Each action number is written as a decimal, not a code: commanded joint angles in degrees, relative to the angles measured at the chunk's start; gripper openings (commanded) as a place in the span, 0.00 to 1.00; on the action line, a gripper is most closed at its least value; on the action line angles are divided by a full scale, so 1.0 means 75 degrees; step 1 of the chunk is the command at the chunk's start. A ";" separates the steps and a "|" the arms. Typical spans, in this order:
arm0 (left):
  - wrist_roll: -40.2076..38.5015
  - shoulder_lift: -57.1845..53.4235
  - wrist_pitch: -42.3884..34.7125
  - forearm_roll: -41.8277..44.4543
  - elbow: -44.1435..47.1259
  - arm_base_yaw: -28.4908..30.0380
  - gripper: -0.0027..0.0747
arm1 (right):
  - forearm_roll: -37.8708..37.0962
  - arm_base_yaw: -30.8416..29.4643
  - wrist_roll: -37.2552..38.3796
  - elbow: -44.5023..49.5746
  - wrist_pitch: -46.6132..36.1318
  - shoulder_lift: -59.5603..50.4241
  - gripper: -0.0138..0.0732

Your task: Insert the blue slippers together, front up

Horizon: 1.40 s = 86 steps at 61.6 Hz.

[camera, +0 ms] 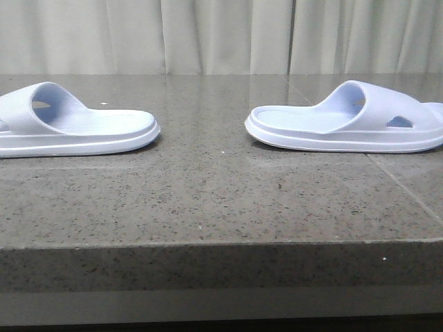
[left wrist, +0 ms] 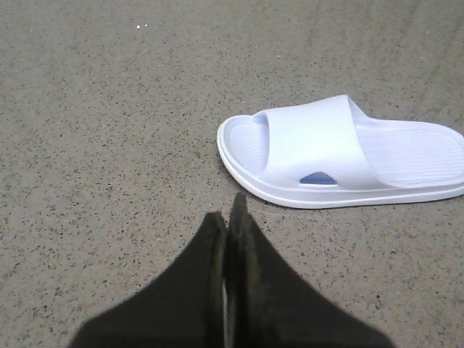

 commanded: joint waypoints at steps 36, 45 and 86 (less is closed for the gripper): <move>-0.0011 0.0121 -0.0739 -0.0025 -0.0279 -0.0002 0.66 | -0.0098 -0.0051 -0.0035 -0.0272 -0.0174 0.0114 0.64; -0.0011 0.0121 -0.0725 -0.0025 -0.0279 -0.0002 0.67 | -0.0098 -0.0051 -0.0035 -0.0272 -0.0168 0.0114 0.64; 0.0150 0.3420 0.1395 0.0039 -0.2075 0.1003 0.67 | -0.0098 -0.0051 -0.0035 -0.0272 -0.0168 0.0114 0.64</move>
